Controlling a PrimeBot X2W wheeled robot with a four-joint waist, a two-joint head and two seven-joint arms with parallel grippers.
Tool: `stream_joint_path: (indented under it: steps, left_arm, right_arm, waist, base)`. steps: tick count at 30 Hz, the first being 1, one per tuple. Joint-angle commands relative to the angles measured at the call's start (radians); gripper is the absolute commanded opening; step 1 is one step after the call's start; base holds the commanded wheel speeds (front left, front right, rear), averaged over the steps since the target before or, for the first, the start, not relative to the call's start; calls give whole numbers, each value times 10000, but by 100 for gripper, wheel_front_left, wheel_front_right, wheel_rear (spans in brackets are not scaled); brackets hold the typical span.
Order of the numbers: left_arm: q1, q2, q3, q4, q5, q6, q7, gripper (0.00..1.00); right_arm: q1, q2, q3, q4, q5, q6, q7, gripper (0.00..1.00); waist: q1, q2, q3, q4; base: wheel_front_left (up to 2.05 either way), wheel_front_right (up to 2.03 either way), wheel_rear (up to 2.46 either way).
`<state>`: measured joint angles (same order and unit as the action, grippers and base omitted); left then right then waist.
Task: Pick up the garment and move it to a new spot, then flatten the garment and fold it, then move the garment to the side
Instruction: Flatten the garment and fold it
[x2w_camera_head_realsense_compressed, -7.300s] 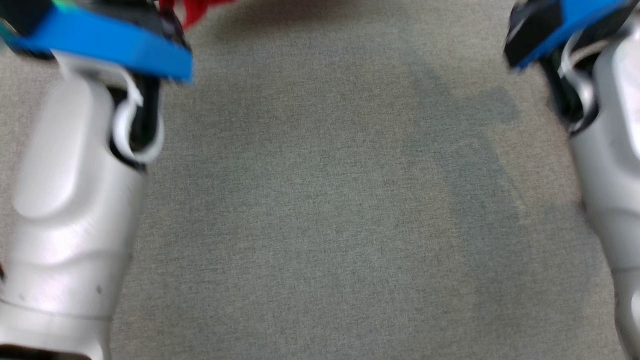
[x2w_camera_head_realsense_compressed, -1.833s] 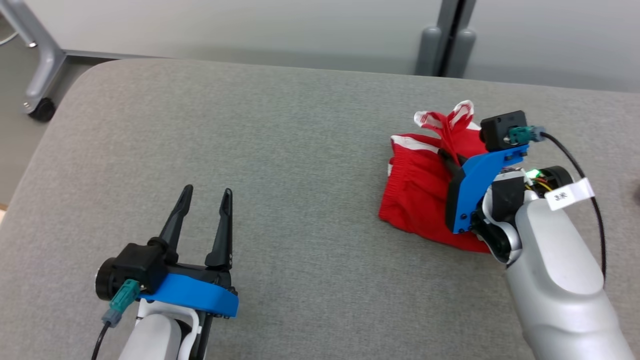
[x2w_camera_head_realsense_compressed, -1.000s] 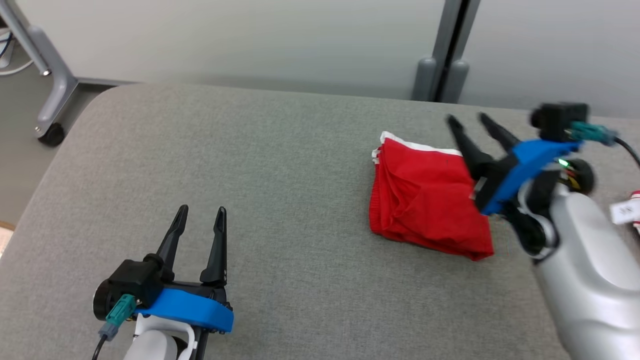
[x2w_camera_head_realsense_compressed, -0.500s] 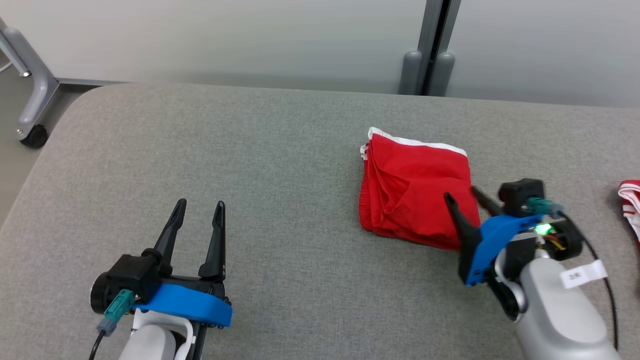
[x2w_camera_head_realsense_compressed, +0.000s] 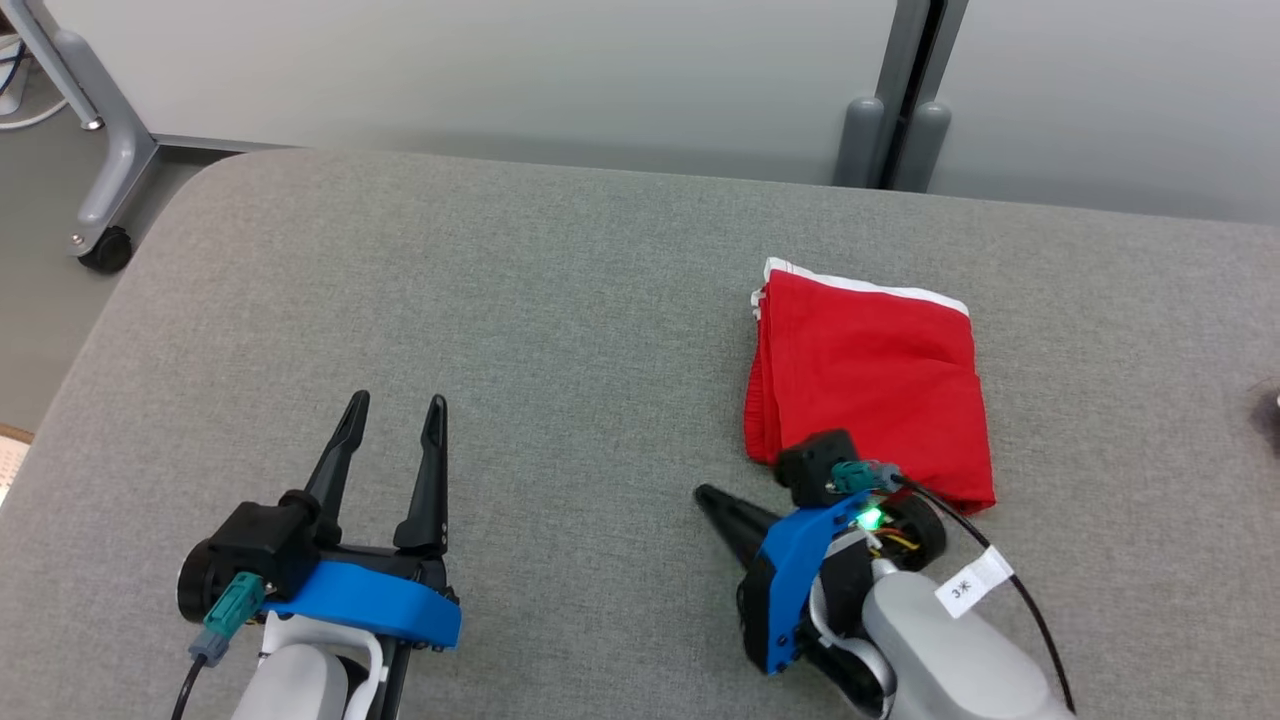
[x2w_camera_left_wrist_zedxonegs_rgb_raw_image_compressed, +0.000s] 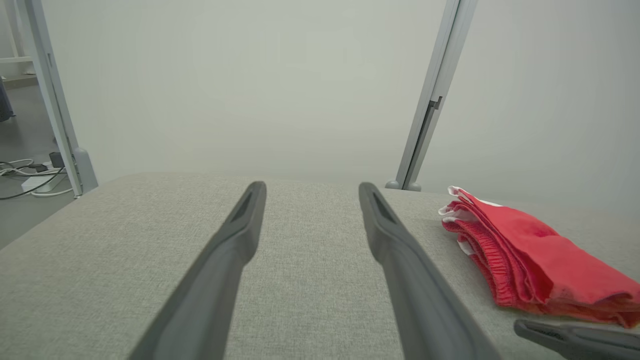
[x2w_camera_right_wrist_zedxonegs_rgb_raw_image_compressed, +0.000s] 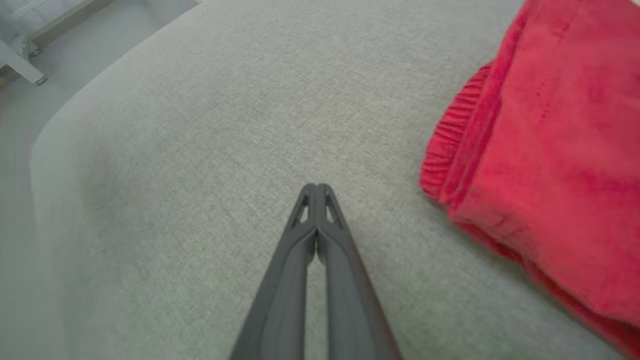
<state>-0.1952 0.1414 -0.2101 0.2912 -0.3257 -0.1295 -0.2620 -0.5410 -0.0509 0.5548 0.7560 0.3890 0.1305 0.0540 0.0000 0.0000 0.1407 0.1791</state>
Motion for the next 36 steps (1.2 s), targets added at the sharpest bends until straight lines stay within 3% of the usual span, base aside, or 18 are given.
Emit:
stream_joint_path:
  steps: [1, 4, 5, 6, 7, 14, 19, 27, 36]
  left_arm:
    - [90, -7, 108, 7, 7, -11, -38, 100]
    - [186, -56, 298, 7, 71, -11, -40, 100]
    - [236, -61, 381, 11, 96, -11, -40, 100]
    - [271, -83, 460, 12, 114, -11, -40, 100]
    - [300, -98, 545, 13, 120, -11, -40, 100]
    - [580, -169, 1055, -31, 239, -8, -40, 100]
    - [890, -177, 1511, -177, 323, -4, -40, 100]
    - [1243, -149, 2042, -211, 468, -2, -40, 100]
    - [1376, -151, 2108, 277, 475, -6, -40, 100]
  right_arm:
    - [127, -18, 646, -458, 1006, 3, 108, 0]
    - [-24, -25, 1098, -965, 1738, 3, -291, 0]
    - [-99, -26, 1036, -1012, 1643, 3, -545, 38]
    - [-75, -25, 908, -1044, 1573, 3, -803, 84]
    - [8, -20, 688, -1100, 1568, 3, -1084, 100]
    - [826, -382, -589, -2017, 936, 3, -2288, 100]
    - [2094, -765, -2480, -3275, 270, 5, -2624, 100]
    - [3829, -654, -5240, -5233, -1241, 5, -1805, 100]
    - [4769, -535, -5858, -6307, -1873, 5, -1102, 100]
  waist:
    - [0, 0, -59, -113]
    - [0, 0, -144, -313]
    - [0, 0, -189, -405]
    - [0, 0, -230, -481]
    - [0, 0, -281, -559]
    - [0, 0, -606, -1079]
    - [0, 0, -772, -1510]
    - [0, 0, -902, -2046]
    - [0, 0, -1243, -2333]
  base:
    - [0, 0, 0]
    - [0, 0, 0]
    - [0, 0, 0]
    - [0, 0, 0]
    - [0, 0, 0]
    - [0, 0, 0]
    - [0, 0, 0]
    - [0, 0, 0]
    - [0, 0, 0]
